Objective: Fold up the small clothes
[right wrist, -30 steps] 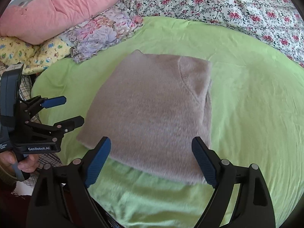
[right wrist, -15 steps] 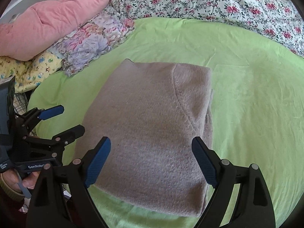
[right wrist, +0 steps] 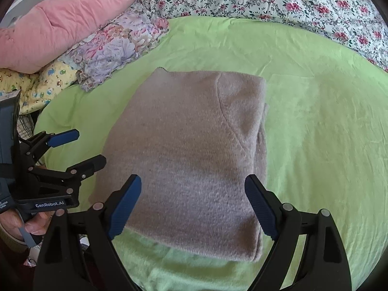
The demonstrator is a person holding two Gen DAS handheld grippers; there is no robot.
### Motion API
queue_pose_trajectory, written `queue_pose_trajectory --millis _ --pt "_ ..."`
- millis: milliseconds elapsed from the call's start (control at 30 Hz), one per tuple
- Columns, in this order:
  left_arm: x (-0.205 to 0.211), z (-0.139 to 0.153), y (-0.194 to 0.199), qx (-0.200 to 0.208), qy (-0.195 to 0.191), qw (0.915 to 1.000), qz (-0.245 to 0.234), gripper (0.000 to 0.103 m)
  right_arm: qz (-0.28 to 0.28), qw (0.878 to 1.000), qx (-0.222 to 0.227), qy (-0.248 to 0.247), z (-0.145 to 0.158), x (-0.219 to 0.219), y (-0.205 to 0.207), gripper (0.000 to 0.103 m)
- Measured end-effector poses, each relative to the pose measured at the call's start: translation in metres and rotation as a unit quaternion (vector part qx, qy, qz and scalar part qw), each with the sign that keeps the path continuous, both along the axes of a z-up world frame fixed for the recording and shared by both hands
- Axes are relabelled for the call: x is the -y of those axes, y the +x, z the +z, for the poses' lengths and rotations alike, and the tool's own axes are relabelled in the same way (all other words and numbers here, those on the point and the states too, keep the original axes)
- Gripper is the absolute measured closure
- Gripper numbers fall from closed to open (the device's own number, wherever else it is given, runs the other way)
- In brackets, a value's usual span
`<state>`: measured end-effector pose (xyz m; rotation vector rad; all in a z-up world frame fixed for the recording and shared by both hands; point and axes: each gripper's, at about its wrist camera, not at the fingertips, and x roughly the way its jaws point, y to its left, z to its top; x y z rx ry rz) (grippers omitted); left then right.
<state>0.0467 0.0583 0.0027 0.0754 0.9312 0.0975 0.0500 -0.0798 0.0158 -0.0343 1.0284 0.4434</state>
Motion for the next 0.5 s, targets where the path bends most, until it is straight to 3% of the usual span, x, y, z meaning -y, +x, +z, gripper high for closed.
queue_pose_trajectory --millis 500 --pt "0.0029 0.0007 -0.0061 -0.004 0.002 1.0000 0.002 0.014 0.002 1.000 -0.026 -0.014 -0.0078 -0.0024 -0.0020 0.016"
